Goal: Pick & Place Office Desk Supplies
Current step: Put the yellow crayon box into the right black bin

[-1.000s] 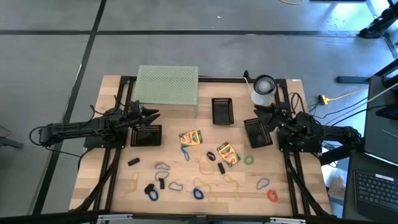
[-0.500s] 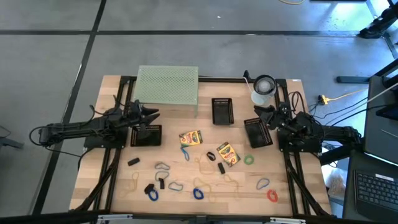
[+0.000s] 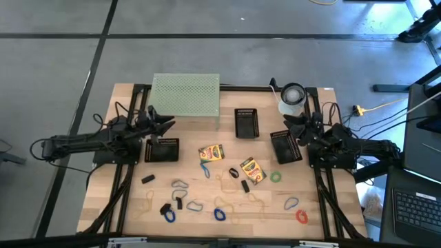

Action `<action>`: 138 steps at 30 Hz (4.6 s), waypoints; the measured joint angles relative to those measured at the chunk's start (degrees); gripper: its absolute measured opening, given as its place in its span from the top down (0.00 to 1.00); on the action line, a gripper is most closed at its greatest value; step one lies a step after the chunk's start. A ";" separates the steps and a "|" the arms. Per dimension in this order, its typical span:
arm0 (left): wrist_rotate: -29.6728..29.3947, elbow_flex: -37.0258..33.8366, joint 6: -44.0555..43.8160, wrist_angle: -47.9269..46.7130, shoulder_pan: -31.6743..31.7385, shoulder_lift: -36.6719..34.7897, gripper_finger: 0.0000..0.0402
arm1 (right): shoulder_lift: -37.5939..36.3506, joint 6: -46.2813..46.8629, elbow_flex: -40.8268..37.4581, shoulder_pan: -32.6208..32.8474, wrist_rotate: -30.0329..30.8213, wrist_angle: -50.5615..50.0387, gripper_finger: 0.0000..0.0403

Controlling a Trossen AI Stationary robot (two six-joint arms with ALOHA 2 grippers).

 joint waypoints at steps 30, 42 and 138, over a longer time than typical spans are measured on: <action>-2.34 28.76 10.02 -0.07 -16.14 50.32 0.72 | 47.27 -6.74 31.27 0.18 -20.53 -21.08 0.32; -3.30 37.03 10.19 -4.62 -22.65 64.20 0.58 | 56.62 1.51 31.55 7.74 -21.43 -21.33 0.32; -20.37 40.19 0.90 -27.02 -27.30 84.84 0.52 | 110.88 35.92 51.50 7.97 -5.04 -2.01 0.66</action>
